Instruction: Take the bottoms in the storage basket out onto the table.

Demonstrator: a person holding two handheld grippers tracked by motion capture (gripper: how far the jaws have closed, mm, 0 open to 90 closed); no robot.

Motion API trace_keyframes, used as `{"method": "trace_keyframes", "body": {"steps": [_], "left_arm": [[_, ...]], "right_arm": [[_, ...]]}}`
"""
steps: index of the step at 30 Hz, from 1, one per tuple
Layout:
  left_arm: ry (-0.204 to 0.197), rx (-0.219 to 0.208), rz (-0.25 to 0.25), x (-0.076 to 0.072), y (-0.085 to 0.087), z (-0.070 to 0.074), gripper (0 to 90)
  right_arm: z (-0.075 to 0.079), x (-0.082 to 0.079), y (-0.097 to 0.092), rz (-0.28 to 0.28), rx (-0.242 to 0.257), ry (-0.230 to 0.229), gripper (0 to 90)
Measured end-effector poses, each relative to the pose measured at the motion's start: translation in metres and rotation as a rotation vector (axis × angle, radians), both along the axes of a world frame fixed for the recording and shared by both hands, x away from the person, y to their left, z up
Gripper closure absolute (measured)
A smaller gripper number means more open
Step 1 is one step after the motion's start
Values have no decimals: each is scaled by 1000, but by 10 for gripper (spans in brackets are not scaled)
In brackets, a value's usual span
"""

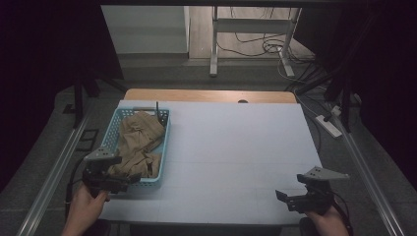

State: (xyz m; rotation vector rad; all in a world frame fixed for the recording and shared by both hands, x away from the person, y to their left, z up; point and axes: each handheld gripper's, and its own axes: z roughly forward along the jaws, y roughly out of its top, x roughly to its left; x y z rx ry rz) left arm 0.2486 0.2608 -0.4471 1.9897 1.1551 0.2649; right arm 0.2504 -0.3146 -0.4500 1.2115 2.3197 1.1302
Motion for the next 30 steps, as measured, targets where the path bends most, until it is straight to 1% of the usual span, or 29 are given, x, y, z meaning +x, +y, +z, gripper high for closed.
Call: {"method": "trace_keyframes", "body": {"steps": [1, 4, 6, 7, 8, 12, 14, 15, 17, 19, 23, 24, 25, 26, 29, 30], "left_arm": [[-5, 17, 3, 4, -2, 1, 0], [-7, 30, 5, 8, -3, 2, 0], [-8, 29, 8, 12, -3, 2, 0], [-3, 24, 12, 17, -3, 3, 0], [-3, 24, 12, 17, -3, 3, 0], [6, 26, 22, 26, -2, 4, 0], [10, 24, 15, 30, -1, 4, 0], [10, 25, 2, 33, -1, 5, 0], [17, 30, -1, 40, -1, 4, 0], [18, 30, -2, 42, -1, 4, 0], [29, 46, 10, 53, -2, 3, 0], [33, 47, 16, 56, -2, 3, 0], [46, 35, 22, 61, 0, 1, 0], [46, 35, 22, 61, 0, 1, 0], [68, 21, 46, 71, 3, -2, 0], [68, 21, 46, 71, 3, -2, 0]], "right_arm": [[0, 0, 0, -1, 2, -2, 2], [0, 0, 0, -1, 3, 0, 2], [0, 0, -1, -1, 6, 2, 2], [0, 0, -1, -2, 8, 3, 2], [0, 0, -1, -2, 8, 3, 2], [0, 0, -1, -4, 9, 3, 2], [0, 0, -1, -3, 8, 6, 2], [0, 0, -1, -3, 8, 5, 1], [0, 0, -1, -3, 8, 6, 2], [0, 0, -1, -3, 8, 6, 2], [0, 1, -1, -1, 7, 7, 2], [0, 1, 0, -2, 7, 6, 2], [0, 1, 0, -2, 6, 6, 2], [0, 1, 0, -2, 6, 6, 2], [0, 1, -1, -1, 6, 8, 2], [0, 1, -1, -1, 6, 8, 2]]}}
